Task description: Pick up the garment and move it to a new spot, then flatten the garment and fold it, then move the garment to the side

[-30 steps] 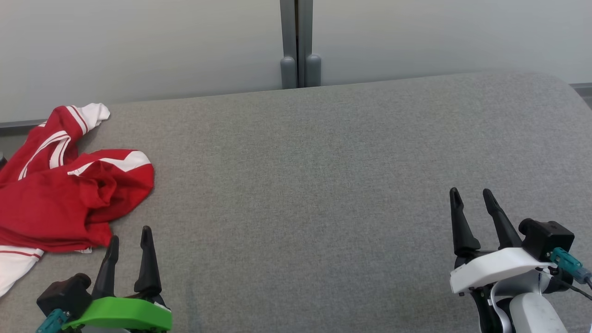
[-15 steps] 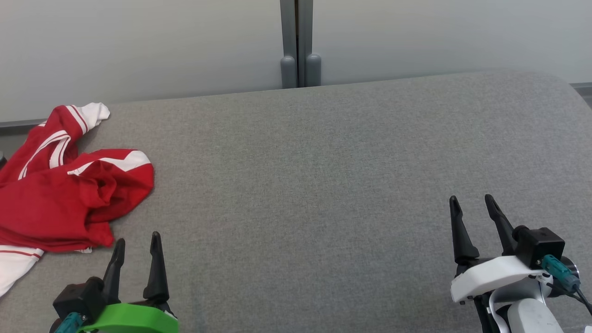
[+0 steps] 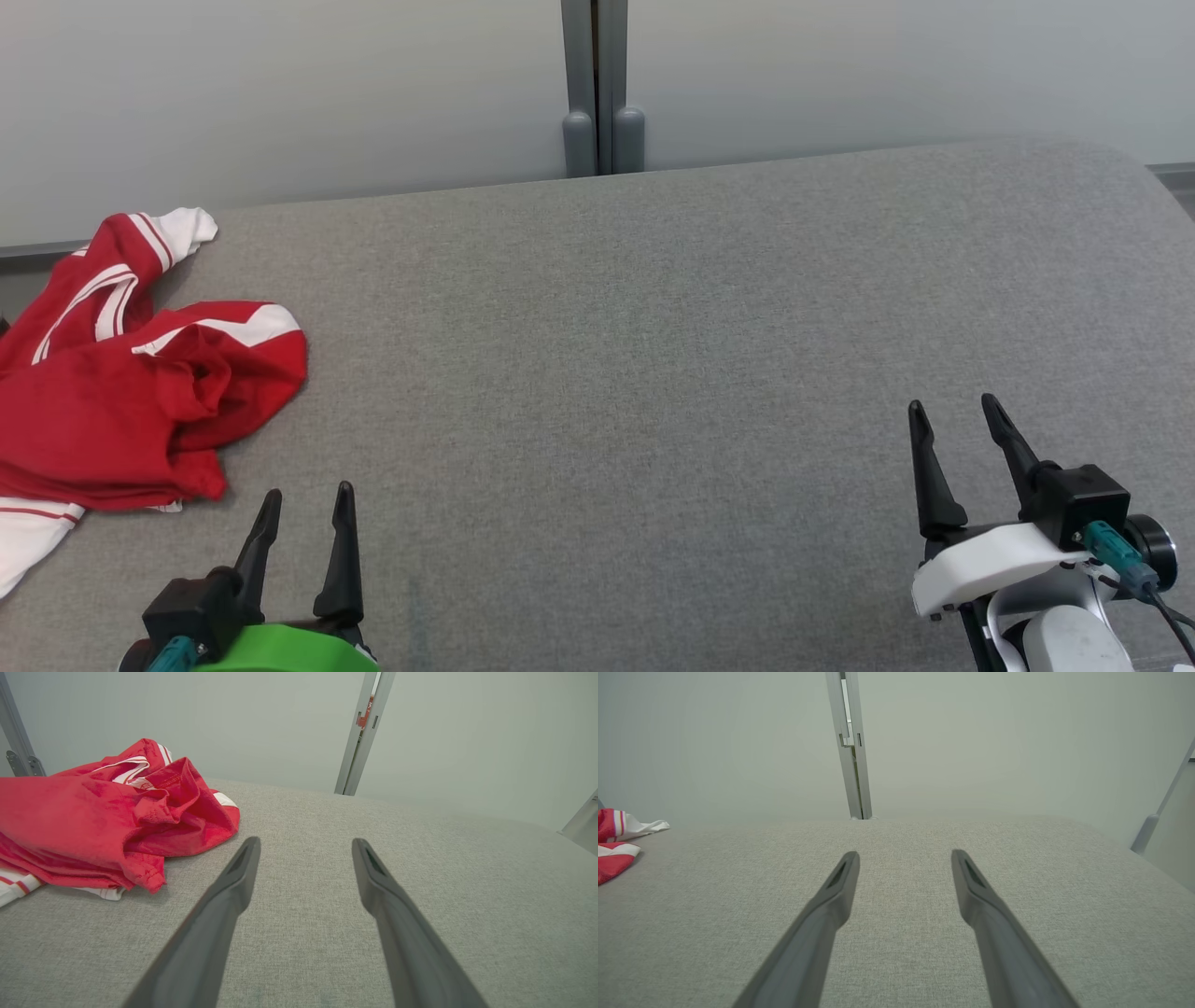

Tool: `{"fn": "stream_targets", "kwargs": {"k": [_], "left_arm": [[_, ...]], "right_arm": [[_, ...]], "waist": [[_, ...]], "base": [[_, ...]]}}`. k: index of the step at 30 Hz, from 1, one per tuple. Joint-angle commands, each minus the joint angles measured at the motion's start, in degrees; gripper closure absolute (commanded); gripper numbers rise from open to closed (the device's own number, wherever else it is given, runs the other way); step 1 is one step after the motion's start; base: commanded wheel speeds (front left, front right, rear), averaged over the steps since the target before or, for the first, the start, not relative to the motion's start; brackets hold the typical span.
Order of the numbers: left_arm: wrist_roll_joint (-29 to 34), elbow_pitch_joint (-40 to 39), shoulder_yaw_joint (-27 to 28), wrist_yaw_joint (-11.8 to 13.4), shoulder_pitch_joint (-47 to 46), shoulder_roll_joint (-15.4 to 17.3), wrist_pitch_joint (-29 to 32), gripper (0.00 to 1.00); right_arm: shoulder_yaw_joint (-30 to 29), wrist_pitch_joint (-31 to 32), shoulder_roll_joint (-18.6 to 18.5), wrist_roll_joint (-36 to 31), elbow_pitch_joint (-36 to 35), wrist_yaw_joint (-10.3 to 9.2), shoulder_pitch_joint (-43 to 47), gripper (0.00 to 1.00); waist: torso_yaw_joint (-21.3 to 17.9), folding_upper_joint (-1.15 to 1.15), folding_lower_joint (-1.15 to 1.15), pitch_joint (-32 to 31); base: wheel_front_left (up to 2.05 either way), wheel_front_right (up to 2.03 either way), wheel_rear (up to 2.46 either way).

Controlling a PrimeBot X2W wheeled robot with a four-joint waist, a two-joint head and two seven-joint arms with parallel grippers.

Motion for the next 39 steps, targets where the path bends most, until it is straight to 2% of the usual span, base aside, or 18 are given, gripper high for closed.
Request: {"fn": "stream_targets", "kwargs": {"k": [1,19,27,33,39], "left_arm": [[0.9,0.1,-0.2,-0.2,0.5,0.6,-0.5,0.00],[4.4,0.7,-1.2,-0.2,1.0,0.8,-2.4,0.00],[4.0,0.8,-2.1,-0.2,0.2,1.1,-2.3,0.00],[3.7,1.7,-2.2,-0.2,0.5,1.4,-2.3,0.00],[3.8,2.3,-2.2,-0.2,1.7,1.3,-2.2,0.00]], "right_arm": [[0.1,-0.6,-0.3,-1.3,0.0,0.02,0.2,0.00],[-0.2,-2.5,-0.3,-7.9,0.8,0.01,0.6,0.00],[-0.5,-2.4,-0.3,-7.0,0.7,0.01,0.8,0.00],[-0.5,-2.4,-0.3,-6.8,0.9,0.01,1.7,0.00],[0.4,-2.4,-0.3,-6.3,1.3,0.01,2.6,0.00]], "waist": [[0.0,0.00,0.00,0.0],[-0.2,0.00,0.00,0.5],[0.3,0.00,0.00,1.1],[4.4,0.00,0.00,0.4],[12.7,0.00,0.00,-0.8]], "base": [[0.00,0.00,0.00],[0.00,0.00,0.00],[0.00,0.00,0.00],[0.00,0.00,0.00],[0.00,0.00,0.00]]}}
